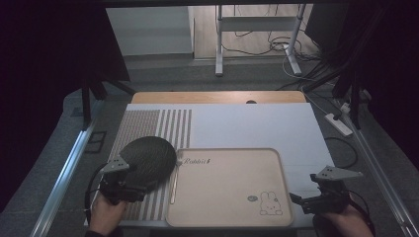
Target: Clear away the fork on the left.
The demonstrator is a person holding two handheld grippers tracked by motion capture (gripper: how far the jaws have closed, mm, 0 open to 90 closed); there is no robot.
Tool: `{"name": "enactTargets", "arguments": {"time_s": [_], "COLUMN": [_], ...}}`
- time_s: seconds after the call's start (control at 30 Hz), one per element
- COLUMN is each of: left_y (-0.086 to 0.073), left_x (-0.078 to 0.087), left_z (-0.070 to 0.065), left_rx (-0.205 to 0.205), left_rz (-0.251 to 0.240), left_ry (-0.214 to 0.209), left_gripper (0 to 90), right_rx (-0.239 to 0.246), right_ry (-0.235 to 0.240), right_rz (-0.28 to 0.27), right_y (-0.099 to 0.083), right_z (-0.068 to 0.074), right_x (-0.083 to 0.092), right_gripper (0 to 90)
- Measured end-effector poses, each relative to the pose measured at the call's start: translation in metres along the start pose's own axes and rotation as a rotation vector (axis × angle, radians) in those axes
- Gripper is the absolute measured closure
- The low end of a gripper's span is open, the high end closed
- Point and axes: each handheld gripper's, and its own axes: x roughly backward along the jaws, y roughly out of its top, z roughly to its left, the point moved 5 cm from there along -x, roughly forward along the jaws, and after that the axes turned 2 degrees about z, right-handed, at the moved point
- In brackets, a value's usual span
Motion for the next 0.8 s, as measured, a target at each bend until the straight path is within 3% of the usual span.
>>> {"name": "enactTargets", "arguments": {"time_s": [0.17,0.57,0.8], "left_y": [-0.011,-0.033,-0.035], "left_x": [0.005,0.014,0.019], "left_z": [-0.002,-0.006,-0.007], "left_rx": [0.005,-0.004,0.004], "left_rz": [0.024,0.091,0.069], "left_ry": [0.013,0.096,0.093], "left_gripper": [0.0,0.0,0.0], "right_rx": [-0.004,-0.010,-0.009], "right_ry": [0.001,-0.002,-0.005], "right_rz": [-0.002,0.000,0.003], "right_y": [0.000,0.000,0.000], "right_z": [0.000,-0.001,-0.001], "right_x": [0.000,0.000,0.000], "right_gripper": [0.4,0.4,0.4]}}
